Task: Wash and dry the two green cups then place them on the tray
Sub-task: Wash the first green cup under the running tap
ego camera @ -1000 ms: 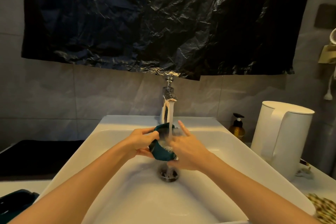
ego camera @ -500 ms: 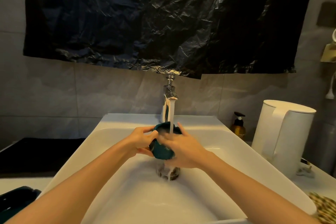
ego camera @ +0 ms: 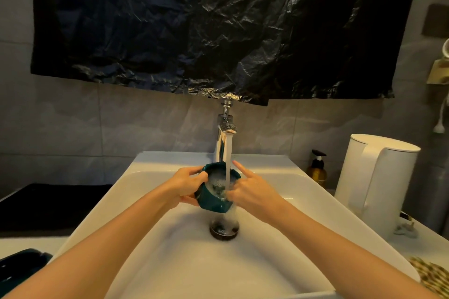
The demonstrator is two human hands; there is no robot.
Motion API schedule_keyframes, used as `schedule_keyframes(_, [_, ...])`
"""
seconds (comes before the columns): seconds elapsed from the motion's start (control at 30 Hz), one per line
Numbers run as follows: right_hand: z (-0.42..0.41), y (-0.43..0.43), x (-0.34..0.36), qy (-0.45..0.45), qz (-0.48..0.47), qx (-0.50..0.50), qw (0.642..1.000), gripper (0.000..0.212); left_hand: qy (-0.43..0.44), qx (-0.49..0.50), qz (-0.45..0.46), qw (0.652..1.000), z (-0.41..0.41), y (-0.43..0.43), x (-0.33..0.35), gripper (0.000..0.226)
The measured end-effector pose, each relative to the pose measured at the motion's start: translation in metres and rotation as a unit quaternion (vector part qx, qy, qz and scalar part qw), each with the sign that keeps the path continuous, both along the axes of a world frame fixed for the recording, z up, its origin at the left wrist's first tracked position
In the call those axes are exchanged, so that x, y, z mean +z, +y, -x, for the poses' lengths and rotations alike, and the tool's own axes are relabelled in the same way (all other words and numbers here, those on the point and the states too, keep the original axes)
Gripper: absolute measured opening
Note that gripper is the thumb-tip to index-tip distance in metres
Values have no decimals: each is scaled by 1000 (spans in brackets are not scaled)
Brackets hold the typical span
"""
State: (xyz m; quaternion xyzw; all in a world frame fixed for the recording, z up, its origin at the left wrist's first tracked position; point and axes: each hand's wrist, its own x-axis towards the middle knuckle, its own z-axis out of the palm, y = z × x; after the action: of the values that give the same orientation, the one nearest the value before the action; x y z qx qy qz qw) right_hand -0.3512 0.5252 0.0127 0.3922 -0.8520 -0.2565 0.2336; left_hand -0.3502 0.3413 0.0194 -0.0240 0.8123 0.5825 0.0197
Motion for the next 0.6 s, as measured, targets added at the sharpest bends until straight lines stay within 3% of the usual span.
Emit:
schedule_keyframes(0.13, [7, -8, -7, 32, 10, 29, 999, 17, 26, -7, -27, 999, -3, 8, -3, 44])
schedule_keyframes(0.23, [-4, -14, -4, -35, 138, 40, 989, 30, 48, 7, -69, 996, -2, 15, -7, 60])
schedule_keyframes(0.33, [-5, -8, -6, -123, 224, 3, 967, 26, 53, 47, -113, 991, 0, 15, -7, 52])
schedule_keyframes(0.4, [-4, -1, -3, -133, 226, 21, 965, 22, 59, 51, -94, 993, 3, 14, -6, 49])
schedule_keyframes(0.53, [-9, -5, 1, -43, 208, 94, 973, 20, 65, 65, -90, 992, 4, 14, -5, 45])
schedule_keyframes(0.6, [-19, -16, -1, -100, 234, 86, 963, 14, 74, 63, -83, 992, 3, 13, -4, 44])
